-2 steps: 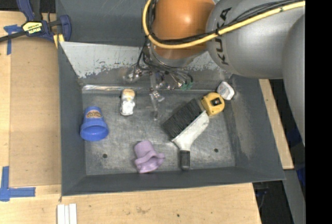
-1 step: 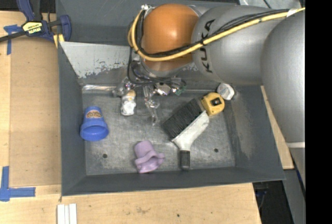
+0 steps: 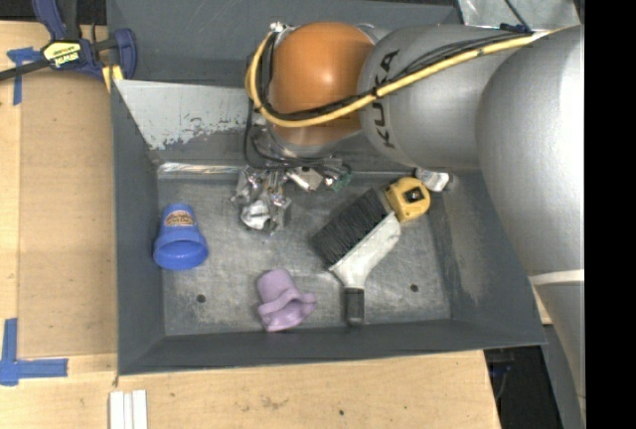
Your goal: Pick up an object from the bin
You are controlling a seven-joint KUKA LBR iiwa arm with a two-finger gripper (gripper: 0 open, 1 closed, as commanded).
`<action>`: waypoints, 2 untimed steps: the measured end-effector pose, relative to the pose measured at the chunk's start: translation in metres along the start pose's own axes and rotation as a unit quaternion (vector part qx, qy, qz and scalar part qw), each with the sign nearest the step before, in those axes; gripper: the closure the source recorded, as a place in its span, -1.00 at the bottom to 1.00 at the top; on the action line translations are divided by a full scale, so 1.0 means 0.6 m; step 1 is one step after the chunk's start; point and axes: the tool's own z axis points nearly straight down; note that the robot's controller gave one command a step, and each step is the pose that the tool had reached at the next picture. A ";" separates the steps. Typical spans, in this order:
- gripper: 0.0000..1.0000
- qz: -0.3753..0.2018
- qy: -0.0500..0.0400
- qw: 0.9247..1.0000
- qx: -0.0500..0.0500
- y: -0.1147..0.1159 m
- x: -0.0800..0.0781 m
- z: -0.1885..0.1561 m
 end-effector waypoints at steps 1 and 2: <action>1.00 0.001 0.000 1.000 0.000 0.000 0.000 0.000; 1.00 0.002 -0.001 1.000 0.002 -0.003 -0.005 -0.103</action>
Offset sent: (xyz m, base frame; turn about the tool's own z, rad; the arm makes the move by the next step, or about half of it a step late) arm 0.0001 0.0001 0.0568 0.0000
